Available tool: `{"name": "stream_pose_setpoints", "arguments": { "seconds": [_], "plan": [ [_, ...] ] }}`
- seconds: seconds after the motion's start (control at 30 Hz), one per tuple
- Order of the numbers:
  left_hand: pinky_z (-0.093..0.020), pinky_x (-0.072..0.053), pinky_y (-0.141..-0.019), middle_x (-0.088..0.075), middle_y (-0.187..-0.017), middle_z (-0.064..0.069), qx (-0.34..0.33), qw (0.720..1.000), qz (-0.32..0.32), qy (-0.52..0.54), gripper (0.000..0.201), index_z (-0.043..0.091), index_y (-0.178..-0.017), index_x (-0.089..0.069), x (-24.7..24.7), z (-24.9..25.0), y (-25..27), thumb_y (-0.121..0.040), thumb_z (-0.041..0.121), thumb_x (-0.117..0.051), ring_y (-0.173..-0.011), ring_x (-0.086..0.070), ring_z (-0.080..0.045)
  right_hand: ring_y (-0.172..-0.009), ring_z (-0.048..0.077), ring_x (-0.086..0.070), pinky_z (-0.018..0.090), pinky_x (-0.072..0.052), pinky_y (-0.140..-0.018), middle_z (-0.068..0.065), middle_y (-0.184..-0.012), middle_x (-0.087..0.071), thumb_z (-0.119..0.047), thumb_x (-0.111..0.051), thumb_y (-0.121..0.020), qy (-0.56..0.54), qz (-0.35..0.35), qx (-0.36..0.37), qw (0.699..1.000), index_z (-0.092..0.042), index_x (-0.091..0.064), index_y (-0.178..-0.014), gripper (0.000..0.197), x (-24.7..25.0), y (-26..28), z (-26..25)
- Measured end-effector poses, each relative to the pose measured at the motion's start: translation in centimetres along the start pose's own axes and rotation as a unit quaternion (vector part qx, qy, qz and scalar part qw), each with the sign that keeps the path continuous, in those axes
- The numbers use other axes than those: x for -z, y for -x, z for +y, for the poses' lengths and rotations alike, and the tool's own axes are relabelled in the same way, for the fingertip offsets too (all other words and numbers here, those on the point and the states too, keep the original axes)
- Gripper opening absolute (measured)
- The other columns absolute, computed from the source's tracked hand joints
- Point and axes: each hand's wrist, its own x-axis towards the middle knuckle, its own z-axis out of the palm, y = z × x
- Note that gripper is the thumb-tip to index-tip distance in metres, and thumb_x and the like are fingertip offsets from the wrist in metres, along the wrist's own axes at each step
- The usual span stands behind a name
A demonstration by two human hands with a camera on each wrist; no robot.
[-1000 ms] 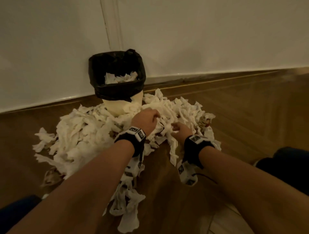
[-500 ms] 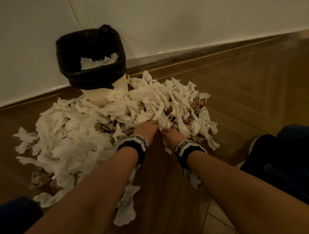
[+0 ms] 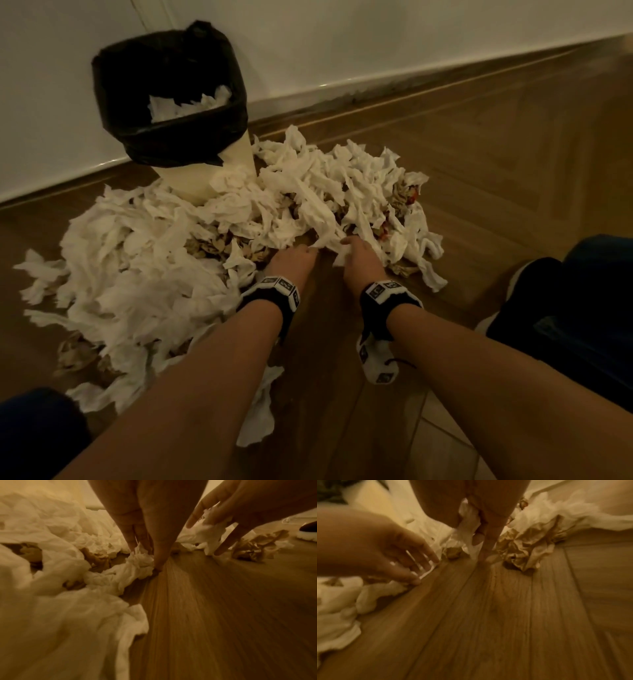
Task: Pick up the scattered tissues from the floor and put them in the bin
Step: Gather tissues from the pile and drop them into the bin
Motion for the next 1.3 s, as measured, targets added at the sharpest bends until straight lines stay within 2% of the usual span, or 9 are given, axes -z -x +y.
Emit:
{"name": "stream_pose_setpoints", "arguments": {
  "seconds": [0.17, 0.3, 0.53, 0.63, 0.73, 0.8, 0.93, 1.1, 1.3],
  "plan": [
    [-0.039, -0.046, -0.087, -0.056, -0.120, -0.014, 0.012, 1.000, -0.008, -0.003, 0.030, 0.007, -0.118, -0.052, 0.1, -0.2, 0.5, -0.097, 0.025, -0.039, -0.107, -0.058, -0.031, -0.105, 0.033, -0.057, 0.042, -0.050, -0.091, 0.018, -0.124, -0.055, -0.015, -0.035, -0.097, -0.102, 0.017, -0.132, 0.986, -0.007, -0.057, -0.122, 0.034, 1.4, -0.3, 0.0],
    [-0.040, -0.049, -0.088, -0.058, -0.115, -0.015, 0.018, 0.998, -0.049, -0.038, 0.024, 0.006, -0.109, -0.060, 0.2, -0.5, 0.8, -0.096, 0.016, -0.043, -0.106, -0.059, -0.031, -0.092, 0.025, -0.062, 0.038, -0.054, -0.084, 0.009, -0.102, -0.065, -0.039, -0.063, -0.086, -0.173, -0.087, -0.178, 0.965, -0.007, -0.064, -0.107, 0.038, 1.9, 0.1, 0.3],
    [-0.034, -0.046, -0.087, -0.053, -0.116, -0.011, 0.027, 0.993, -0.022, 0.116, 0.020, 0.011, -0.105, -0.066, 1.1, -1.6, 1.3, -0.092, 0.018, -0.053, -0.104, -0.056, -0.028, -0.099, 0.024, -0.056, 0.035, -0.049, -0.092, 0.011, -0.112, -0.059, -0.004, -0.057, -0.090, -0.272, -0.122, -0.198, 0.934, -0.009, -0.065, -0.112, 0.024, 2.6, 1.2, 0.2],
    [-0.029, -0.047, -0.072, -0.061, -0.102, -0.004, 0.074, 0.951, 0.078, 0.290, 0.008, 0.015, -0.093, -0.061, 1.4, -2.0, 2.0, -0.092, 0.015, -0.053, -0.086, -0.060, -0.020, -0.115, 0.034, -0.054, 0.046, -0.049, -0.095, 0.015, -0.128, -0.053, 0.001, -0.044, -0.094, -0.367, -0.111, -0.225, 0.896, -0.012, -0.059, -0.123, 0.036, 3.2, 1.8, -0.1],
    [-0.030, -0.049, -0.068, -0.065, -0.091, -0.007, 0.143, 0.903, 0.147, 0.378, 0.008, 0.013, -0.098, -0.058, 2.0, -2.0, 2.3, -0.094, 0.014, -0.051, -0.079, -0.062, -0.021, -0.098, 0.032, -0.059, 0.042, -0.056, -0.079, 0.020, -0.122, -0.056, -0.001, -0.039, -0.097, -0.463, -0.093, -0.253, 0.844, -0.010, -0.053, -0.127, 0.035, 4.0, 2.3, -0.3],
    [-0.038, -0.056, -0.076, -0.066, -0.096, -0.012, 0.175, 0.863, 0.128, 0.457, 0.007, 0.014, -0.100, -0.055, 2.4, -2.1, 2.3, -0.095, 0.015, -0.050, -0.083, -0.066, -0.026, -0.079, 0.027, -0.057, 0.032, -0.057, -0.052, 0.016, -0.105, -0.055, -0.010, -0.040, -0.098, -0.545, -0.090, -0.295, 0.779, -0.008, -0.053, -0.116, 0.022, 4.5, 2.8, -0.6],
    [-0.027, -0.058, -0.065, -0.062, -0.106, -0.018, 0.183, 0.776, 0.090, 0.598, 0.007, 0.009, -0.096, -0.053, 3.1, -2.5, 2.7, -0.094, 0.004, -0.050, -0.078, -0.064, -0.023, -0.072, 0.024, -0.050, 0.032, -0.042, -0.060, 0.010, -0.091, -0.049, -0.026, -0.038, -0.097, -0.604, -0.079, -0.307, 0.731, -0.010, -0.050, -0.084, 0.024, 4.9, 3.1, -1.4],
    [-0.026, -0.053, -0.075, -0.067, -0.101, -0.012, 0.174, 0.776, 0.125, 0.594, 0.017, 0.006, -0.104, -0.066, 4.5, -3.6, 3.6, -0.089, 0.011, -0.063, -0.084, -0.064, -0.017, -0.064, 0.021, -0.047, 0.025, -0.032, -0.055, 0.008, -0.077, -0.058, -0.013, -0.027, -0.088, -0.680, -0.062, -0.283, 0.673, -0.003, -0.054, -0.086, 0.028, 5.8, 4.1, -2.9],
    [-0.031, -0.053, -0.081, -0.068, -0.095, -0.003, 0.191, 0.766, 0.145, 0.596, 0.035, 0.012, -0.111, -0.068, 6.6, -4.9, 4.3, -0.085, 0.036, -0.066, -0.089, -0.065, -0.015, -0.081, 0.028, -0.054, 0.028, -0.040, -0.059, 0.017, -0.141, -0.044, -0.001, -0.021, -0.087, -0.654, -0.075, -0.224, 0.719, 0.008, -0.043, -0.132, 0.051, 7.5, 5.1, -5.5]
  ]
}}
